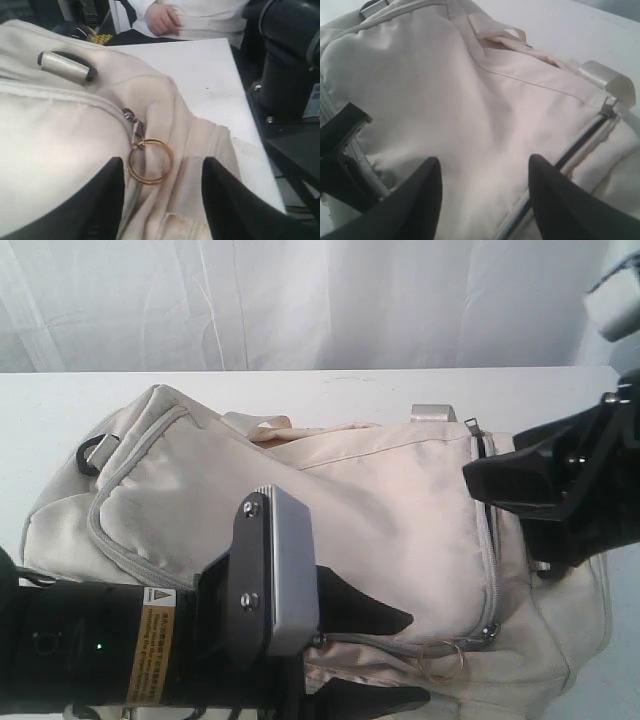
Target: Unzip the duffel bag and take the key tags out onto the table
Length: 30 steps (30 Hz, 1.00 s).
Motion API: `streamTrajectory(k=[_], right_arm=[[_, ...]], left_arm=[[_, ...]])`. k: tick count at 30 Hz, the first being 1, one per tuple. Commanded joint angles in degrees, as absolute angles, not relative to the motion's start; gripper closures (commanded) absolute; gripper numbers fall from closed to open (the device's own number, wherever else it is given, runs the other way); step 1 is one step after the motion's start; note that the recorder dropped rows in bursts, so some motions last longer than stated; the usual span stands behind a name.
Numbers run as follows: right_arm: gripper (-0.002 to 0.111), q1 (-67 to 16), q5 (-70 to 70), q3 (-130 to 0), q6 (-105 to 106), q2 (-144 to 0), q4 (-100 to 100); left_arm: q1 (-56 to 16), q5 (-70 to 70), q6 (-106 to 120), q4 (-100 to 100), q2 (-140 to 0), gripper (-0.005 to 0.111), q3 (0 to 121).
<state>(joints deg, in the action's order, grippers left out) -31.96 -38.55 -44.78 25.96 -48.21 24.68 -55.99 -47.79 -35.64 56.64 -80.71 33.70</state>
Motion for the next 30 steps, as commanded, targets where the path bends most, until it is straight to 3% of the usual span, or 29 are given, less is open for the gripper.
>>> streamTrajectory(k=[1,6,13,30], right_arm=[[0.058,-32.0,-43.0,-44.7,18.3,-42.9,22.0],[0.058,-32.0,-46.1,-44.7,17.1,-38.1,22.2],[0.058,-32.0,-51.8,-44.7,10.2,-32.3,22.2],[0.058,-32.0,-59.0,-44.7,8.3,-24.8,21.8]], left_arm=[[-60.3,-43.1,-15.9,45.0,-80.1,0.054,33.5],[-62.1,-40.9,-0.9,35.3,-80.6,0.054,33.5],[-62.2,-40.4,7.9,37.3,-84.0,0.054,35.4],[-67.5,-26.1,13.3,42.1,-88.6,0.054,42.5]])
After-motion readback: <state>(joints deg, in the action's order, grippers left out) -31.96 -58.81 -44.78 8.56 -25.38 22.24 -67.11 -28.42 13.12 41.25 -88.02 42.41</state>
